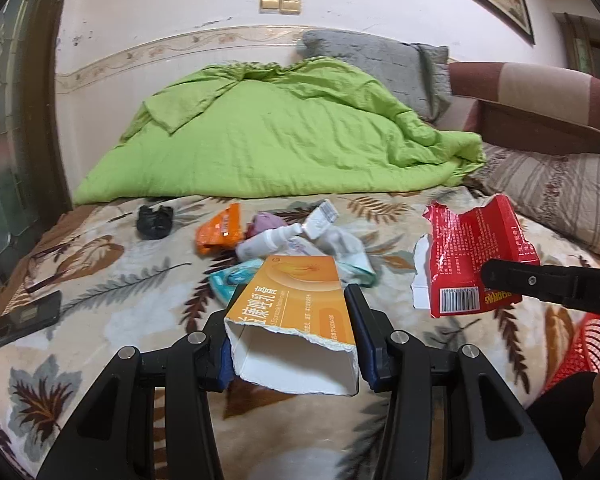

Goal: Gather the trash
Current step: 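Carry the red wrapper to the red wastebasket and open the right gripper, then grasp the pink crumpled paper with the right gripper while the left grasps the red cigarette box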

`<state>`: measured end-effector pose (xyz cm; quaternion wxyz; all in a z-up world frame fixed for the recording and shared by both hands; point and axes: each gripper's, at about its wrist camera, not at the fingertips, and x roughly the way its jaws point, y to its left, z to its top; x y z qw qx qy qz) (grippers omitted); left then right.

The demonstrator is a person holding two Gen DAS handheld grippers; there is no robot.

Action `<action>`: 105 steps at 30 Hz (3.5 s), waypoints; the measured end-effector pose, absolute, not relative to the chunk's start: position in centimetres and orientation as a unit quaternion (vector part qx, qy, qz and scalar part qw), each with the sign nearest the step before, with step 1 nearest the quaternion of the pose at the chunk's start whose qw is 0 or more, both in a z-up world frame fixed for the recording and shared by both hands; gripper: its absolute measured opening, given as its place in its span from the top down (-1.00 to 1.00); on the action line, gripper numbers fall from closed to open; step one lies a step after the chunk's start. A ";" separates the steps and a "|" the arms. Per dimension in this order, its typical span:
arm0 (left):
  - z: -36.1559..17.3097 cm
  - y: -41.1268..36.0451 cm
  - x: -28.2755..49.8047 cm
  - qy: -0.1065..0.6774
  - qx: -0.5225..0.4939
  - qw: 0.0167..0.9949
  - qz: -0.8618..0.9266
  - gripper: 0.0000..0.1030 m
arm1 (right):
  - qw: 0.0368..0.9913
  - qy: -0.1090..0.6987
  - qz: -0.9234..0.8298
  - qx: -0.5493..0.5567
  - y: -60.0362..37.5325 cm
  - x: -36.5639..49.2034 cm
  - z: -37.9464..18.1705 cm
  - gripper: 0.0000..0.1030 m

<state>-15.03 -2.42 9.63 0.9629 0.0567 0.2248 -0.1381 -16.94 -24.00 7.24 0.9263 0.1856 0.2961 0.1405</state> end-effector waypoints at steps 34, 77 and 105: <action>10.4 -33.1 -27.3 0.336 0.110 0.783 -0.511 -0.40 | 0.880 0.331 -0.169 0.296 -50.1 -40.5 3.1 0.10; 4.2 -2.9 -4.6 0.434 -0.016 0.897 -0.084 -0.60 | 0.908 0.369 0.047 0.193 -29.3 -18.9 5.7 -0.21; 2.1 -2.8 -2.6 0.438 0.016 0.897 -0.060 -0.02 | 0.888 0.432 -0.019 0.157 -33.3 -1.2 0.8 0.60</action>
